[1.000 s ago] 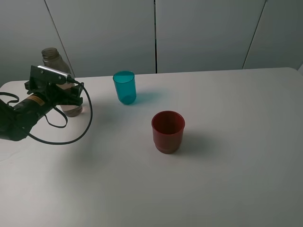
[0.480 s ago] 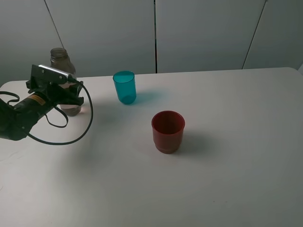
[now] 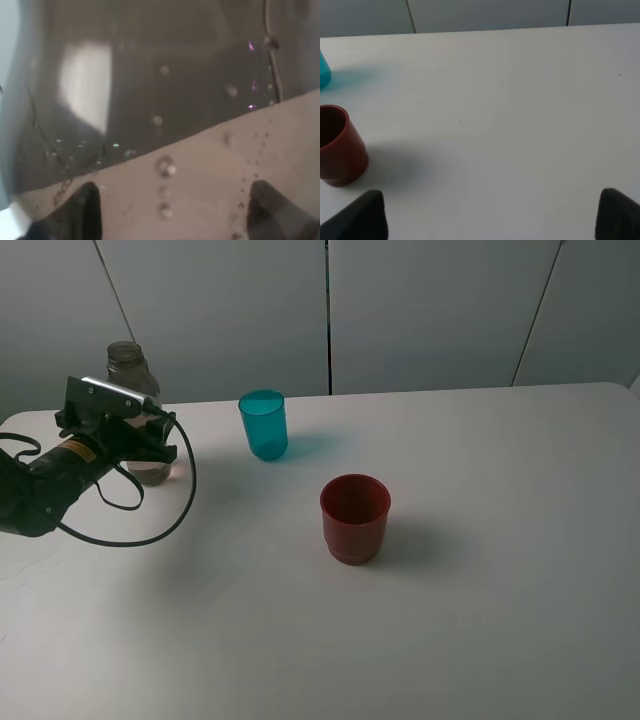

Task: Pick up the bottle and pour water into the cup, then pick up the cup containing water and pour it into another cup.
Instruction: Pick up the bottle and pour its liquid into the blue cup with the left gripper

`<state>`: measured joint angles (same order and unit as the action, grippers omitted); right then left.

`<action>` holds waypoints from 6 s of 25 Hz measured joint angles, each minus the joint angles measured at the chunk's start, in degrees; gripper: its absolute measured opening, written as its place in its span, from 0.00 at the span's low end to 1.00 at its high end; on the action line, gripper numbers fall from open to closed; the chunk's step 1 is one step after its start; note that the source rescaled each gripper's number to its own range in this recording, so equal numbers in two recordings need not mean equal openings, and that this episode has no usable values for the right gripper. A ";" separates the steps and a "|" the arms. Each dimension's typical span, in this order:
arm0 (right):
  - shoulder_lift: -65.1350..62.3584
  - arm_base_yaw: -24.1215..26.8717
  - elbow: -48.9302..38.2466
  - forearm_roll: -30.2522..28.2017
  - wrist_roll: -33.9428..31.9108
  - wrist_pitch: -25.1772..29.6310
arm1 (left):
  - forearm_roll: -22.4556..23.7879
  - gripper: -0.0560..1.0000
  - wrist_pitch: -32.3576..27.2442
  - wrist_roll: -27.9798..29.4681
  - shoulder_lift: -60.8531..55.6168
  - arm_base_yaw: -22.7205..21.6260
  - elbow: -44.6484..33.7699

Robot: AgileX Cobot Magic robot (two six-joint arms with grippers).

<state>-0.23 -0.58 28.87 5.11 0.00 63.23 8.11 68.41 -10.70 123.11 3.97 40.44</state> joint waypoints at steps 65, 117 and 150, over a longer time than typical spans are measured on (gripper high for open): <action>0.00 0.00 0.00 0.00 0.00 0.00 | 13.04 0.07 -65.04 -28.67 -7.76 7.07 28.50; 0.00 0.00 0.00 0.00 0.00 0.00 | 34.24 0.07 -78.97 -30.14 -5.84 10.56 37.36; 0.00 0.00 0.00 0.00 0.00 0.00 | 43.23 0.07 -78.53 -30.02 -5.84 10.56 37.36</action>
<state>-0.23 -0.58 28.87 5.11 0.00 63.23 51.34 -10.12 -40.72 117.27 14.53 77.80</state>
